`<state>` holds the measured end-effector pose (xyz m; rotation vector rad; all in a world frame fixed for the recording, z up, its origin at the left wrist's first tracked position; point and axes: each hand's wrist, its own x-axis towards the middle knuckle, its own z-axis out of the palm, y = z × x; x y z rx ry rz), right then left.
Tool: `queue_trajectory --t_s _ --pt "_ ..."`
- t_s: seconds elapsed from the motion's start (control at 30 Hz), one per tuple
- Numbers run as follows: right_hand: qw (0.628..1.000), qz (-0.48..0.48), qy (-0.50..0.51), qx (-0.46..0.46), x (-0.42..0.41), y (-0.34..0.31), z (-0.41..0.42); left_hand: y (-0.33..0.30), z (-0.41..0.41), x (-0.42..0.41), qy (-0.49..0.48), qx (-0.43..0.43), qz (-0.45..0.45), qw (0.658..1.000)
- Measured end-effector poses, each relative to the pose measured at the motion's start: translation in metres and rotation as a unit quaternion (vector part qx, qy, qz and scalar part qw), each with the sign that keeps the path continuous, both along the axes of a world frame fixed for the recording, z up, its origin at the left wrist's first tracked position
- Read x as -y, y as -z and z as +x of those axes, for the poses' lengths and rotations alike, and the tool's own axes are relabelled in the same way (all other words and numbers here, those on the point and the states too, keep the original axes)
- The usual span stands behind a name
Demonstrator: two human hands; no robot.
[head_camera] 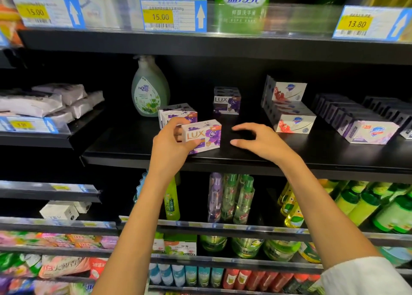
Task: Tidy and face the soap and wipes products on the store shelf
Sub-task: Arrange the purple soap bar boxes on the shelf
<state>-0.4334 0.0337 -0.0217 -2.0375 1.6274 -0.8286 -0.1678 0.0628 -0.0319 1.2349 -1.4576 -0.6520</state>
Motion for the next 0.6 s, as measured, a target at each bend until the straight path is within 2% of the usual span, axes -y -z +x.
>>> queue_trajectory --t_s 0.27,0.6 --pt "0.998 -0.008 -0.015 -0.06 -0.002 0.001 0.001 -0.001 0.024 0.008 -0.1 0.133 -0.065 0.984" --pt "0.998 -0.008 -0.011 -0.059 0.0 0.002 0.002 -0.001 0.034 0.033 -0.103 0.162 -0.061 0.979"
